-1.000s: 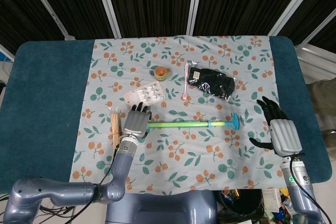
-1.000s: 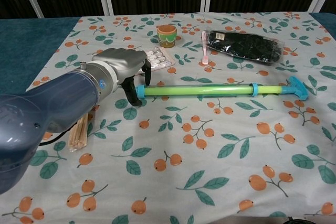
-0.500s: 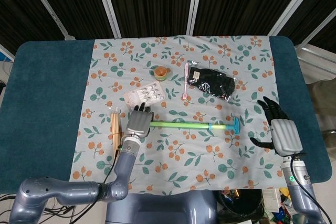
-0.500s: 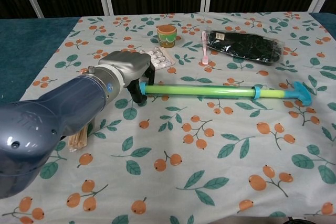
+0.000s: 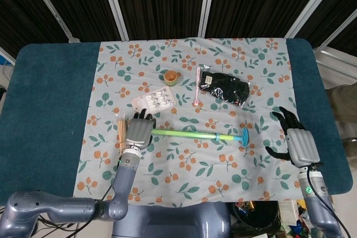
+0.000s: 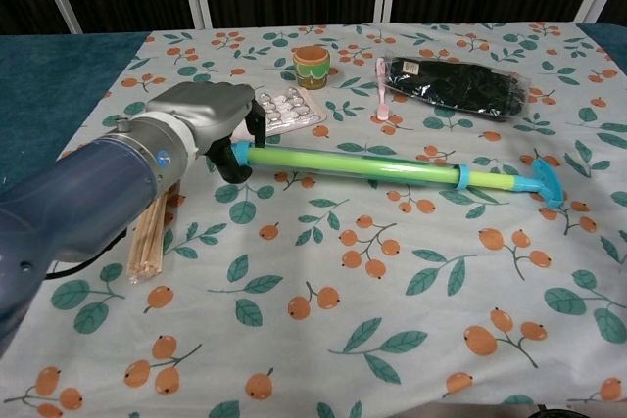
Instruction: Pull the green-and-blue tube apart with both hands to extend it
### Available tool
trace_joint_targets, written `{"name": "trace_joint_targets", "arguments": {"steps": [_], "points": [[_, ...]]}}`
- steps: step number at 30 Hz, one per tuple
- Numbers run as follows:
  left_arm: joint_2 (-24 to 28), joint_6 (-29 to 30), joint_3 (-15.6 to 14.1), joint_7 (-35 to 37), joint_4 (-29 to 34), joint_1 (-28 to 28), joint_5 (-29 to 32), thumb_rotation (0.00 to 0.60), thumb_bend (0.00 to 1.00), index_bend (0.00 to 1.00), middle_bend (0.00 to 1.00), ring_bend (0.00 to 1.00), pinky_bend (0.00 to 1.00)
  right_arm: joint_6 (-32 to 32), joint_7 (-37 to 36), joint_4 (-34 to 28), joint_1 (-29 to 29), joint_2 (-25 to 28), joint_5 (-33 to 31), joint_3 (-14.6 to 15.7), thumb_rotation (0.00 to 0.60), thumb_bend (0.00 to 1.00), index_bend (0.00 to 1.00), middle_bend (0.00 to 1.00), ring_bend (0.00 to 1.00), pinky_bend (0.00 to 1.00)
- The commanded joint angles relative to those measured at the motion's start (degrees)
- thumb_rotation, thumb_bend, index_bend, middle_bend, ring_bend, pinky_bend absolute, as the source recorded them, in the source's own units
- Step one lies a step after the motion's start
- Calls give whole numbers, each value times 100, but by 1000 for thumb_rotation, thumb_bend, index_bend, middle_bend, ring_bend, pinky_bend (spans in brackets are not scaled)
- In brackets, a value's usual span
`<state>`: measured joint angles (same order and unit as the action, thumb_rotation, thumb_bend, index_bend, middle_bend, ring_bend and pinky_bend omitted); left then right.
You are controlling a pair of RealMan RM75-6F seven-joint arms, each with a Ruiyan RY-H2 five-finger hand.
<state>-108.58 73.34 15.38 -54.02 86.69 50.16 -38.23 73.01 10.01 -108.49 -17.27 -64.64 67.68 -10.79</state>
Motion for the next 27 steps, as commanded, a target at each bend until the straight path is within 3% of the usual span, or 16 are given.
{"name": "trace_joint_targets", "arguments": {"steps": [1, 7, 10, 16, 27], "points": [[221, 129, -164, 56, 333, -197, -62, 600, 441, 513, 259, 72, 197, -114, 201, -104, -92, -84, -216, -20, 600, 162, 180, 10, 9, 185], [386, 233, -207, 175, 628, -345, -107, 600, 440, 514, 259, 72, 197, -249, 819, -82, -398, -476, -653, -115, 600, 181, 213, 27, 29, 186], [485, 290, -214, 218, 784, -406, -143, 600, 440, 513, 259, 72, 197, -383, 1180, -87, -655, -749, -1157, -250, 600, 189, 238, 39, 31, 186], [644, 274, -260, 291, 969, -479, -200, 600, 441, 513, 260, 72, 197, -244, 1843, 25, -980, -1340, -1700, -283, 600, 196, 312, 59, 37, 186], [837, 118, -331, 490, 1014, -567, -264, 600, 441, 514, 260, 72, 197, -137, 2130, 506, -1394, -2257, -2428, -483, 600, 211, 359, 63, 38, 186]]}}
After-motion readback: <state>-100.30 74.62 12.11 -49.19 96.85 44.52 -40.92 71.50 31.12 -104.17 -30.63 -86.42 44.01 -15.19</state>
